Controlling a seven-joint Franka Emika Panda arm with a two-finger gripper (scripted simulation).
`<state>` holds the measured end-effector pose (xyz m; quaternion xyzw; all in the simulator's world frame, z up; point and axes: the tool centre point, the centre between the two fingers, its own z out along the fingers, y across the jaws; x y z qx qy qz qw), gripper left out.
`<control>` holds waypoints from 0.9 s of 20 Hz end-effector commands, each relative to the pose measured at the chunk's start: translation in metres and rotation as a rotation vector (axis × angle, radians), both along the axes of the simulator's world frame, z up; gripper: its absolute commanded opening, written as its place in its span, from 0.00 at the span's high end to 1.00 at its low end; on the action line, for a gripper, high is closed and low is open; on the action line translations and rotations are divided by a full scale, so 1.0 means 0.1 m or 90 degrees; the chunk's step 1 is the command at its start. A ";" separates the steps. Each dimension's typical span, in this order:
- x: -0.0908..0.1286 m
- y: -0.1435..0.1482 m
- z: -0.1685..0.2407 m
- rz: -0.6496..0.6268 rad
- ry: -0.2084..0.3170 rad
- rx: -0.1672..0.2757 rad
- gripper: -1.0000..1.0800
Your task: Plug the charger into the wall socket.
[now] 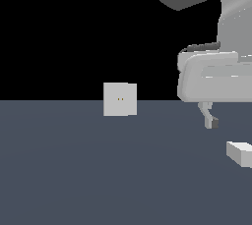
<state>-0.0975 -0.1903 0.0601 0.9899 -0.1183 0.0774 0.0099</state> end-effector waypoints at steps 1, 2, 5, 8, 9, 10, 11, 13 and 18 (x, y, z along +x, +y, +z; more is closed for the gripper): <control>0.00 0.00 -0.05 0.000 0.000 0.000 0.04; 0.00 0.00 -0.08 0.000 0.000 0.000 0.04; -0.01 0.00 -0.21 0.000 0.000 0.001 0.04; -0.01 0.00 -0.35 0.000 0.000 0.001 0.04; -0.01 0.00 -0.39 0.000 0.000 0.001 0.04; -0.01 0.00 -0.42 0.000 0.000 0.001 0.04; -0.01 0.00 -0.44 0.000 0.000 0.001 0.04; 0.00 0.00 -0.47 0.000 -0.001 0.001 0.04; 0.00 0.00 -0.48 0.000 -0.001 0.001 1.00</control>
